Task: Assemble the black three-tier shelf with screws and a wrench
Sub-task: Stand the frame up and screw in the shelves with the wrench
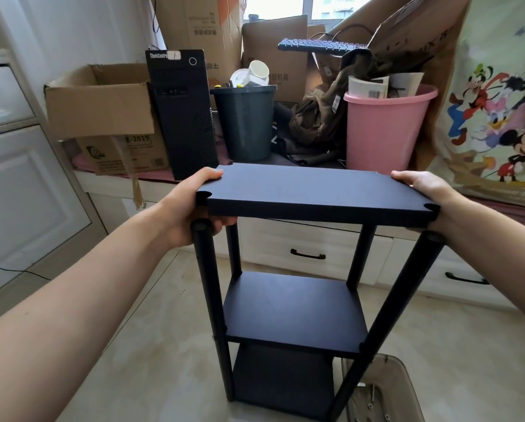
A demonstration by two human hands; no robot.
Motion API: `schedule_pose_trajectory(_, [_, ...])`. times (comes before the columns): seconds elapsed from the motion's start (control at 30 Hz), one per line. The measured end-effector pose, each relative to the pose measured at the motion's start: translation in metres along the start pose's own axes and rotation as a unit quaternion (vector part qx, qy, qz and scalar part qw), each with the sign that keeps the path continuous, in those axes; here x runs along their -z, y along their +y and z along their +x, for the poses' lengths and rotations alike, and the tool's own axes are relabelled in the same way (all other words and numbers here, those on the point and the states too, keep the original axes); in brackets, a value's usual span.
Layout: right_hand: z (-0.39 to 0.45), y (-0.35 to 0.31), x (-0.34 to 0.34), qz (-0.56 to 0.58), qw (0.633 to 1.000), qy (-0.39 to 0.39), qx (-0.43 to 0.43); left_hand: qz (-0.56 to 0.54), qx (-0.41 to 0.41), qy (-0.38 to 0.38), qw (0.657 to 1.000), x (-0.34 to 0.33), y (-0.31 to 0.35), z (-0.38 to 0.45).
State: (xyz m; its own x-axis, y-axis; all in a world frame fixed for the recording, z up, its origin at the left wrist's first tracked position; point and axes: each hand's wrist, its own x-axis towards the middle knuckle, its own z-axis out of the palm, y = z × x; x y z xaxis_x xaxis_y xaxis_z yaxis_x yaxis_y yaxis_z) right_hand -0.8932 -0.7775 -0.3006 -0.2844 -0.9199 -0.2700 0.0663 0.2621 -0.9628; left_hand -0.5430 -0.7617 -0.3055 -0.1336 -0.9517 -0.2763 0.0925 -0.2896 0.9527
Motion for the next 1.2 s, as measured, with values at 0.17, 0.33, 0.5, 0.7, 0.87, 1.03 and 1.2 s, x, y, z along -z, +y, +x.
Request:
schedule_pose_trajectory(0.17, [0.002,0.001,-0.001,-0.044,0.998,0.037,0.039,-0.021,0.028,0.022,0.999,0.000,-0.012,0.002])
schedule_pose_trajectory(0.33, [0.006,0.011,-0.001,-0.138,0.984,0.079,0.074,-0.033,0.038,0.047,0.998,-0.001,-0.021,0.006])
schedule_pose_trajectory(0.5, [0.008,0.011,-0.001,-0.172,0.979,0.086,0.072,-0.042,0.053,0.046,0.997,0.002,-0.027,0.009])
schedule_pose_trajectory(0.7, [0.008,0.011,-0.002,-0.164,0.981,0.078,0.066,-0.048,0.050,0.053,0.996,0.003,-0.028,0.012])
schedule_pose_trajectory(0.87, [0.005,0.009,-0.001,-0.142,0.987,0.066,0.039,-0.052,0.049,0.061,0.996,0.002,-0.027,0.011])
schedule_pose_trajectory(1.03, [0.009,0.015,-0.004,-0.122,0.989,0.063,0.053,-0.047,0.053,0.058,0.996,0.002,-0.029,0.012])
schedule_pose_trajectory(1.2, [0.010,0.014,-0.001,-0.119,0.990,0.054,0.052,-0.058,0.053,0.057,0.995,0.000,-0.027,0.010])
